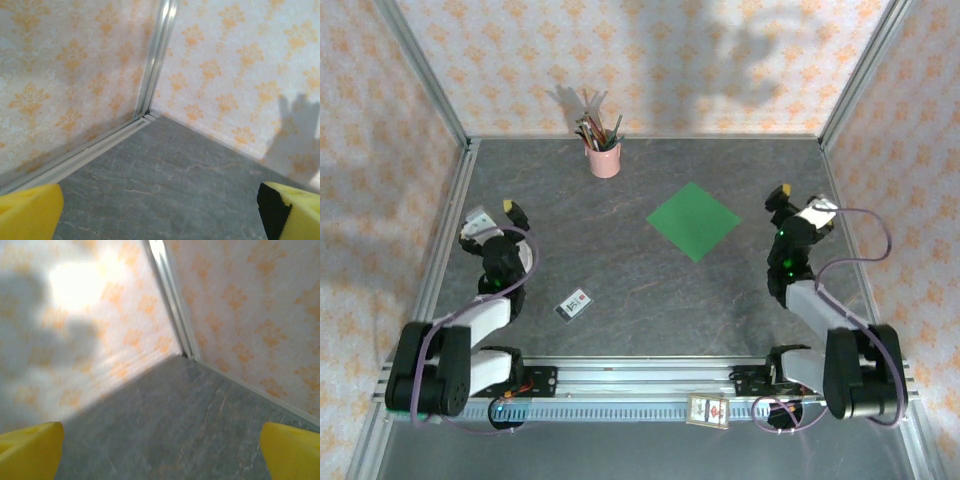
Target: Fold a paper plane with a square sheet of paper (pick it up from the middle)
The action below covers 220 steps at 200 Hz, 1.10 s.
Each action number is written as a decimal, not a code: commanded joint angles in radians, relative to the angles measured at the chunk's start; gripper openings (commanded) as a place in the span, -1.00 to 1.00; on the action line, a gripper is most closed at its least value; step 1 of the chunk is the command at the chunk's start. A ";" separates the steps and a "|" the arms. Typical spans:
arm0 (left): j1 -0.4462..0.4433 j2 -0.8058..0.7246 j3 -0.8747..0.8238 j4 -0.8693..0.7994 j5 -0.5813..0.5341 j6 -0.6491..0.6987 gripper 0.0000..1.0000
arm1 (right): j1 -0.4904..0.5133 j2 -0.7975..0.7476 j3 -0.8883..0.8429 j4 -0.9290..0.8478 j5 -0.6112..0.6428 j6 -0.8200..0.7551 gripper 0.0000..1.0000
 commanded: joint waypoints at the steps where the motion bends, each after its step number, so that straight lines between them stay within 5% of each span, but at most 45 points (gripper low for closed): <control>1: 0.008 -0.079 0.126 -0.495 0.047 -0.283 0.99 | 0.004 -0.042 0.094 -0.401 0.008 0.175 0.99; 21: -0.001 -0.110 0.150 -0.578 0.364 -0.378 0.98 | 0.054 -0.012 0.150 -0.524 -0.232 0.216 0.92; 40: -0.086 -0.123 0.167 -0.658 0.491 -0.416 0.98 | 0.196 0.091 0.215 -0.648 -0.332 0.191 0.92; 79: -0.289 -0.047 0.271 -0.819 0.481 -0.354 0.98 | 0.412 0.434 0.441 -0.740 -0.349 0.160 0.78; 146: -0.347 0.092 0.365 -0.864 0.448 -0.298 0.98 | 0.409 0.881 0.789 -0.863 -0.268 0.065 0.66; 220: -0.345 0.083 0.339 -0.879 0.390 -0.310 0.98 | 0.495 0.917 0.758 -0.972 -0.402 -0.065 0.51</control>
